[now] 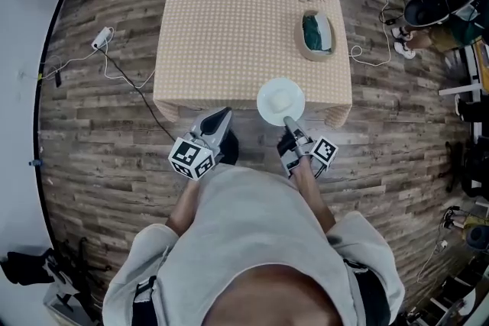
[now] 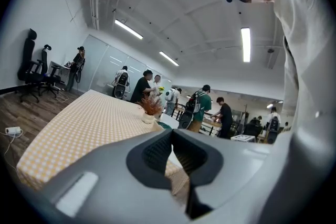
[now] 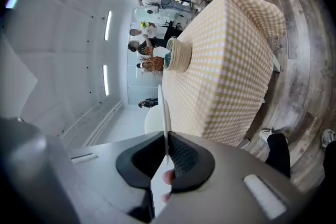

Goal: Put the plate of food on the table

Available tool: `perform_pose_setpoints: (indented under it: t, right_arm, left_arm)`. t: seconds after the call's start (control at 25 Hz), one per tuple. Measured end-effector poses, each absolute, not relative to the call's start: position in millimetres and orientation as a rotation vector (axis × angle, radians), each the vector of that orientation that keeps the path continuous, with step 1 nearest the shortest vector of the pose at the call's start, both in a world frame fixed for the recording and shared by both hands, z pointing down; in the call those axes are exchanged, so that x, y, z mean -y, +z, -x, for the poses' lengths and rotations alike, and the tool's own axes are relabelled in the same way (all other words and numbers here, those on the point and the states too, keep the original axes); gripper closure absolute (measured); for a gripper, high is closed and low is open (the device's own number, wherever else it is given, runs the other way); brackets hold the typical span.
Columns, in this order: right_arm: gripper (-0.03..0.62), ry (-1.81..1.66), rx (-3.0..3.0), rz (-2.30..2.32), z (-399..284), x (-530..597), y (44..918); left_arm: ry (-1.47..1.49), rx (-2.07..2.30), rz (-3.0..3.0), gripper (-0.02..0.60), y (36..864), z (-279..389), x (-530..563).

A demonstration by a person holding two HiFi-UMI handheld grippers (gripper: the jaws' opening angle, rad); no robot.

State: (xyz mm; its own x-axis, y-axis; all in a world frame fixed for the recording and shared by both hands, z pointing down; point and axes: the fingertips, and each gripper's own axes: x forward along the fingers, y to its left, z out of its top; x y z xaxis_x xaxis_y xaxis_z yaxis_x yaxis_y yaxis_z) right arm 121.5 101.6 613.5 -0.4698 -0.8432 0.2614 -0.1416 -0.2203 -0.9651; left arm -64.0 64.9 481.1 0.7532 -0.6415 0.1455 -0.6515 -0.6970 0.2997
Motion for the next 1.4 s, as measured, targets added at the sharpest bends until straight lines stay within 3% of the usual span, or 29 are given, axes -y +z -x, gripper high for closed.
perform_pose_setpoints:
  t: [0.88,1.4]
  right_arm:
    - [0.579,-1.687,-1.456,1.215,-52,69,597]
    - [0.58,-1.725,-1.492,1.181,-99,91,599]
  left_arm:
    - [0.068,0.867,-2.649,0.572,478,125,118]
    - [0.085,0.933,-2.609,0.572,485,79,130]
